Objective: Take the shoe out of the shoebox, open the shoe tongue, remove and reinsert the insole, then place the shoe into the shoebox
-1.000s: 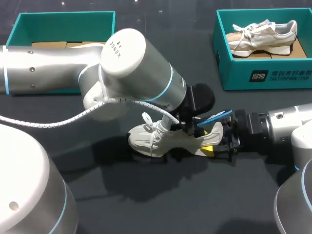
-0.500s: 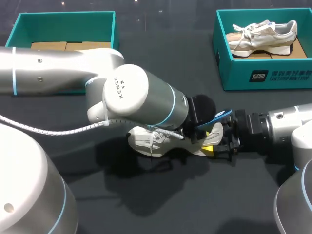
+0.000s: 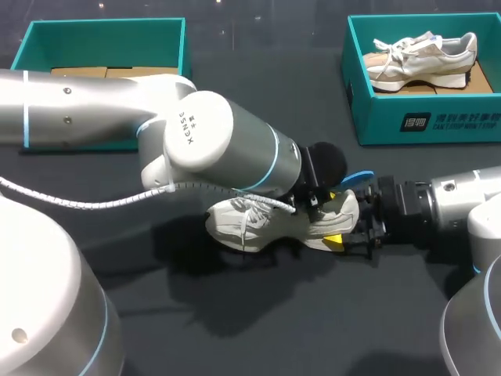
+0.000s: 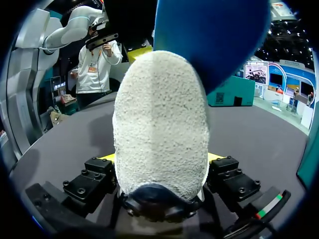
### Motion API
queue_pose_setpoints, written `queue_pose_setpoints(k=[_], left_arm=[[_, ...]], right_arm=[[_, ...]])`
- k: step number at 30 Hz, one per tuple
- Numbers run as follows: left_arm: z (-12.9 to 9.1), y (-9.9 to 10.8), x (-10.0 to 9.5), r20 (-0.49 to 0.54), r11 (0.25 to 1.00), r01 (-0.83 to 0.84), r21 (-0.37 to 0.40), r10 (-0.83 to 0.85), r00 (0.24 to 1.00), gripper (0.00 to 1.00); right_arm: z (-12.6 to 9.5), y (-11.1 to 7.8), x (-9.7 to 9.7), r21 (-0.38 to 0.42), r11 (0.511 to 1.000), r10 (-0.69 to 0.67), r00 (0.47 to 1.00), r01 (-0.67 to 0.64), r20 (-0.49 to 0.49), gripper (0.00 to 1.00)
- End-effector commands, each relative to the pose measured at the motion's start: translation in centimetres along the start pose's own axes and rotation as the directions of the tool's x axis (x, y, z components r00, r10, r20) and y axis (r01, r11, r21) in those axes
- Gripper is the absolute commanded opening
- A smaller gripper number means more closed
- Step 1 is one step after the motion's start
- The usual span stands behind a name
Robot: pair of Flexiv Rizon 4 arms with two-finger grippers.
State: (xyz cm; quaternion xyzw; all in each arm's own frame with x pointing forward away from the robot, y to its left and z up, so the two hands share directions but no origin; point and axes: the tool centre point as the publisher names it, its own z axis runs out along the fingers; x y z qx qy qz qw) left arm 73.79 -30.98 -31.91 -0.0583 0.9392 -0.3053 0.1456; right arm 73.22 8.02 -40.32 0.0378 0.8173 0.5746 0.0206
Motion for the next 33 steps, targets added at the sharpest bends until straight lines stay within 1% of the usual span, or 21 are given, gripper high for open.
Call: queue_pose_setpoints(k=[1,5,8,12,14,20,23,26,29,33], left_arm=[[-1.7,0.0,-0.8,-0.061,1.000,0.010,0.005,-0.009,0.998,0.00],[-2.7,-0.9,-0.8,-0.117,0.999,0.036,-0.009,-0.036,0.992,0.00],[-3.8,-2.2,-0.8,-0.174,0.997,0.068,-0.022,-0.070,0.982,0.00],[-5.1,-4.1,-0.6,-0.281,0.994,0.103,-0.031,-0.107,0.954,0.00],[-5.6,-4.9,-0.4,-0.307,0.993,0.112,-0.024,-0.114,0.945,0.00],[-6.5,-6.7,0.1,-0.402,0.988,0.154,-0.016,-0.148,0.904,0.00],[-6.8,-8.0,0.4,-0.458,0.983,0.183,-0.011,-0.168,0.873,0.00],[-7.4,-9.5,0.7,-0.513,0.978,0.209,0.004,-0.178,0.840,0.00],[-8.5,-11.2,1.3,-0.556,0.972,0.233,0.034,-0.175,0.812,0.00],[-11.1,-13.7,1.8,-0.634,0.960,0.270,0.079,-0.161,0.757,0.00]], right_arm=[[0.1,0.1,0.1,0.004,1.000,0.001,1.000,-0.001,0.001,0.00],[0.1,0.1,0.1,0.004,1.000,0.001,1.000,-0.001,0.001,0.00],[0.1,0.1,0.1,0.004,1.000,0.001,1.000,-0.001,0.001,0.00],[0.1,0.1,0.1,0.004,1.000,0.001,1.000,-0.001,0.001,0.00],[0.1,0.1,0.1,0.004,1.000,0.001,1.000,-0.001,0.001,0.00],[0.1,0.1,0.1,0.004,1.000,0.001,1.000,-0.001,0.001,0.00],[0.1,0.1,0.1,0.004,1.000,0.001,1.000,-0.001,0.001,0.00],[0.1,0.1,0.1,0.004,1.000,0.001,1.000,-0.001,0.001,0.00],[0.1,0.1,0.1,0.004,1.000,0.001,1.000,-0.001,0.001,0.00],[0.1,0.1,0.1,0.004,1.000,0.001,1.000,-0.001,0.001,0.00]])
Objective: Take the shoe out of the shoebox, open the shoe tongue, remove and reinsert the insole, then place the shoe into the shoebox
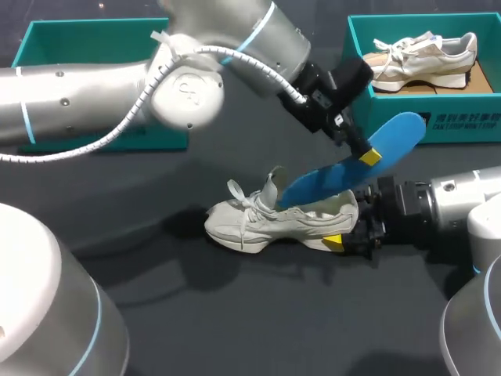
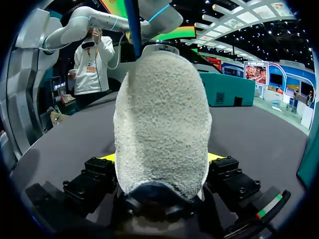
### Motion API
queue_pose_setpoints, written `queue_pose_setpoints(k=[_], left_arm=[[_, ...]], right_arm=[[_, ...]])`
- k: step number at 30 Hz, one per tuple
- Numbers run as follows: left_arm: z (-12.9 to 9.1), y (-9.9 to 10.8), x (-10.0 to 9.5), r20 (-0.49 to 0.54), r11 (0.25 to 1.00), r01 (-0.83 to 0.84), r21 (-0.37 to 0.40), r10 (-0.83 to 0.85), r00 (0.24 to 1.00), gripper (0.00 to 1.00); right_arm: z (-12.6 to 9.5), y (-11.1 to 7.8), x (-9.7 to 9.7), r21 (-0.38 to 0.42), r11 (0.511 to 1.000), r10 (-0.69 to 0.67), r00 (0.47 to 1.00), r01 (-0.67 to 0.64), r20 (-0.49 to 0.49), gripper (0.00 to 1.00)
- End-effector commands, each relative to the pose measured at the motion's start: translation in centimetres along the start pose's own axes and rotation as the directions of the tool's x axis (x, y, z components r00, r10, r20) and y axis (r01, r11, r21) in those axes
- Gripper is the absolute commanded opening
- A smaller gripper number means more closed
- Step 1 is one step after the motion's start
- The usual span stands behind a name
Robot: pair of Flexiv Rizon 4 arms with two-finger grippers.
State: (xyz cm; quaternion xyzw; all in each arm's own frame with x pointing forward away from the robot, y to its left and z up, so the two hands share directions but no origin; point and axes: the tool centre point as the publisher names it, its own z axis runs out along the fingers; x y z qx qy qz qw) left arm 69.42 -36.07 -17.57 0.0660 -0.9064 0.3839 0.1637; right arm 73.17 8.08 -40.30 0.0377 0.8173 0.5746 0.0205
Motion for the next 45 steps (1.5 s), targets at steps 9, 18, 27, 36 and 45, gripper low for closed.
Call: queue_pose_setpoints(k=[9,18,27,36,45], left_arm=[[-1.8,-2.0,1.8,-0.130,0.999,0.007,0.048,-0.001,0.991,0.00],[-3.6,-2.6,3.1,-0.071,0.990,-0.016,0.140,0.026,0.997,0.00],[-11.6,-5.2,7.4,-0.045,0.903,0.015,0.430,0.005,0.999,0.00],[-11.6,-5.2,7.4,-0.045,0.903,0.015,0.430,0.005,0.999,0.00],[-16.1,-5.7,9.4,0.018,0.851,-0.021,0.525,0.014,1.000,0.00]], right_arm=[[0.1,0.0,0.0,0.004,1.000,0.001,1.000,-0.001,0.001,0.00],[0.1,0.0,0.0,0.004,1.000,0.001,1.000,-0.001,0.001,0.00],[0.1,0.0,0.0,0.004,1.000,0.001,1.000,-0.001,0.001,0.00],[0.1,0.0,0.0,0.004,1.000,0.001,1.000,-0.001,0.001,0.00],[0.1,0.0,0.0,0.004,1.000,0.001,1.000,-0.001,0.001,0.00]])
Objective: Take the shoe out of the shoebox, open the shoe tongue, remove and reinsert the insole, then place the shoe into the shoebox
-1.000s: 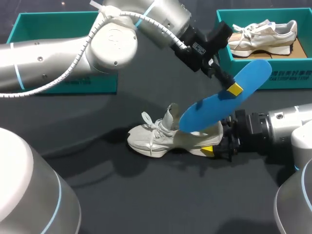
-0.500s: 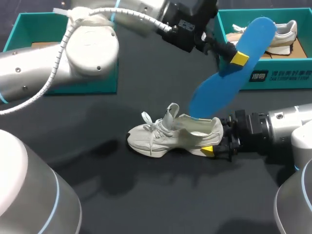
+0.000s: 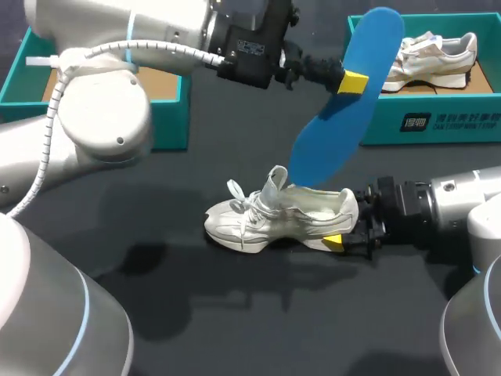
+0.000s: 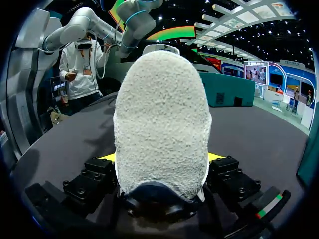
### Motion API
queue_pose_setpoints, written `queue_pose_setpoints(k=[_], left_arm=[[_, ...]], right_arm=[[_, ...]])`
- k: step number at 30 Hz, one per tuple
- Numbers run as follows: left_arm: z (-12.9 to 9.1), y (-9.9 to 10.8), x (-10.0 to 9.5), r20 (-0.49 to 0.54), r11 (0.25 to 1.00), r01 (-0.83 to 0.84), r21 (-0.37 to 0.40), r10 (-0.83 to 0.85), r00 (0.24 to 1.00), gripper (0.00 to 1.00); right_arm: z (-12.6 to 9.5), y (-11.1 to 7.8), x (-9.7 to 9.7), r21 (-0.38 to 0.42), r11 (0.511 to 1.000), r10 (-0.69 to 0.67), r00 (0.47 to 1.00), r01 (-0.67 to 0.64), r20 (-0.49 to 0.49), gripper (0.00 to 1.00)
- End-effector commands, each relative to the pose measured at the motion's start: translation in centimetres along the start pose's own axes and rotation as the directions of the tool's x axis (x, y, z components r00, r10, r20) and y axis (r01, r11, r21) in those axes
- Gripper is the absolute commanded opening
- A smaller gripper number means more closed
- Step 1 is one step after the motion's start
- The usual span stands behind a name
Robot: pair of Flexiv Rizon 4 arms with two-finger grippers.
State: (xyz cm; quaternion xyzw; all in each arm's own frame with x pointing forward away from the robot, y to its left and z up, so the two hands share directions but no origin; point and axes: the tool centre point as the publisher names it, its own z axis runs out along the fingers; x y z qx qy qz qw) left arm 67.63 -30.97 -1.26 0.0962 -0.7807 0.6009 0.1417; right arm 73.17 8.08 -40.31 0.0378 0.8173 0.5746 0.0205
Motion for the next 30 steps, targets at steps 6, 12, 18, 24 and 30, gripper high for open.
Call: queue_pose_setpoints(k=[6,12,18,24,30], left_arm=[[-5.6,-0.5,4.4,0.029,0.997,-0.025,0.075,0.023,0.999,0.00],[-7.1,0.3,5.4,0.025,0.997,-0.003,0.071,0.001,1.000,0.00],[-7.1,0.3,5.4,0.025,0.997,-0.003,0.071,0.001,1.000,0.00],[-7.1,1.8,4.7,0.003,0.995,0.049,0.089,-0.049,0.999,0.00],[-7.5,3.1,4.6,0.005,0.990,0.080,0.113,-0.081,0.997,0.00]], right_arm=[[0.1,0.0,0.1,0.004,1.000,0.001,1.000,-0.001,0.001,0.00],[0.1,0.0,0.1,0.004,1.000,0.001,1.000,-0.001,0.001,0.00],[0.1,0.0,0.1,0.004,1.000,0.001,1.000,-0.001,0.001,0.00],[0.1,0.0,0.1,0.004,1.000,0.001,1.000,-0.001,0.001,0.00],[0.1,0.0,0.1,0.004,1.000,0.001,1.000,-0.001,0.001,0.00]])
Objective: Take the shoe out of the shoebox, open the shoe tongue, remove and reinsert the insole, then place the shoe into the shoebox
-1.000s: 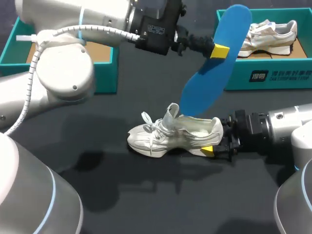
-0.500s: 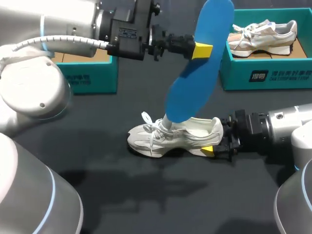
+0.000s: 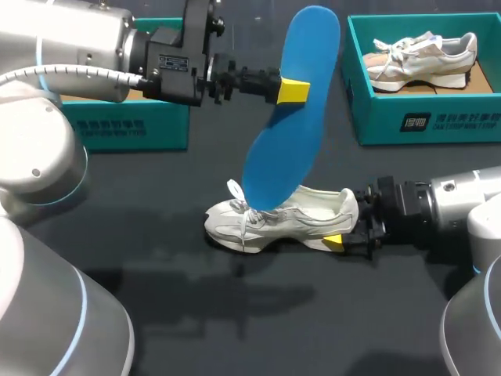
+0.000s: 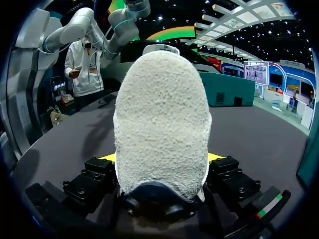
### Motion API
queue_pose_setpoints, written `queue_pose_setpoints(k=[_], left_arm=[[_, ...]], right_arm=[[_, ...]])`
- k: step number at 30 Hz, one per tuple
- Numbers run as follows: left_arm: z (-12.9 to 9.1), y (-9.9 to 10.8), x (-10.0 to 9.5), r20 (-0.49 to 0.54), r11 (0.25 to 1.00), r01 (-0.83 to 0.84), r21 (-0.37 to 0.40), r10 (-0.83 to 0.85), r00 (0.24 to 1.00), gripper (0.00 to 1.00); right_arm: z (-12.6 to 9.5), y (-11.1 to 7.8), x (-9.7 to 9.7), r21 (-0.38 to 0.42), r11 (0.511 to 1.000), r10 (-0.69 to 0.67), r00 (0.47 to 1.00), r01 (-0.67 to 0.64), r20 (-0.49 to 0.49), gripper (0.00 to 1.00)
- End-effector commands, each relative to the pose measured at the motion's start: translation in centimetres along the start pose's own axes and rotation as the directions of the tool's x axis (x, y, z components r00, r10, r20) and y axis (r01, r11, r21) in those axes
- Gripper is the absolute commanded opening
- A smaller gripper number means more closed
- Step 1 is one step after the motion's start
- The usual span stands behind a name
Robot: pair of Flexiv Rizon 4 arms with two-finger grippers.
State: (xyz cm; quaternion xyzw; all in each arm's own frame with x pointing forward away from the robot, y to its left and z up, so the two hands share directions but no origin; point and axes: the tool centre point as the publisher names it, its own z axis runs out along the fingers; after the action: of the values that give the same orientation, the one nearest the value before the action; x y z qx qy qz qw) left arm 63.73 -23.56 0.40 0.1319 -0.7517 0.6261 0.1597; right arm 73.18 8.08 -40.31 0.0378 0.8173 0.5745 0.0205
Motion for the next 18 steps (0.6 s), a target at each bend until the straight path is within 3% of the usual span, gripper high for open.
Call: queue_pose_setpoints(k=[1,18], left_arm=[[-0.62,1.56,0.14,0.006,0.999,0.014,0.039,-0.014,1.000,0.00],[-0.63,1.98,0.58,0.025,1.000,0.005,0.029,-0.006,1.000,0.00]], right_arm=[[0.05,0.05,0.05,0.004,1.000,0.001,1.000,-0.001,0.001,0.00],[0.05,0.05,0.05,0.004,1.000,0.001,1.000,-0.001,0.001,0.00]])
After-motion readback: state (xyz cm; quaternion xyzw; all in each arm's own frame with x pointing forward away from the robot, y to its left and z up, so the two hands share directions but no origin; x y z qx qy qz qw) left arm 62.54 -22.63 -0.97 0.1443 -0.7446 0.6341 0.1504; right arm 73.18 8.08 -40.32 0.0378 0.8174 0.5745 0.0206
